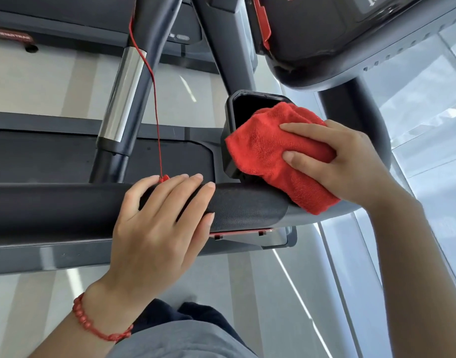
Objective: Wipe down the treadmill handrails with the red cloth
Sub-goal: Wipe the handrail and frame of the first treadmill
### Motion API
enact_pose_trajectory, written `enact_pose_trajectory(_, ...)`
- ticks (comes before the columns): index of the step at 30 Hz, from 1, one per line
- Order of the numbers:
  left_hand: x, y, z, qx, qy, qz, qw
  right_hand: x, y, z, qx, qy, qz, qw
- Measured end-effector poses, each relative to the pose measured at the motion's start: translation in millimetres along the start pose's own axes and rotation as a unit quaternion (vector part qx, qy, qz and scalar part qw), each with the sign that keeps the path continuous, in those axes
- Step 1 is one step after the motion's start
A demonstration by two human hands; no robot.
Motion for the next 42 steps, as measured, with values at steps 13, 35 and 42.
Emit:
enact_pose_trajectory(13, 0.6, -0.1, 0.1, -0.005, -0.002, -0.003, 1.000, 26.1, -19.0, -9.0, 0.039, -0.049, 0.024, 0.998)
enact_pose_trajectory(35, 1.1, 2.0, -0.5, -0.003, -0.001, 0.011, 1.000, 14.3, 23.5, -4.9, 0.074, -0.119, 0.034, 0.990)
enact_pose_trajectory(42, 1.2, 9.3, -4.5, 0.000, 0.022, 0.051, 0.998, -1.7, 77.9, 16.8, 0.178, -0.155, 0.048, 0.971)
Point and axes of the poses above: each hand's wrist, its own y-axis away from the middle knuckle, its own z-axis out of the palm, x = y × z, the point moved 5 cm from there along -y, towards the middle knuckle, and after that the axes turned 11 degrees about -x, right-handed, at the moved point
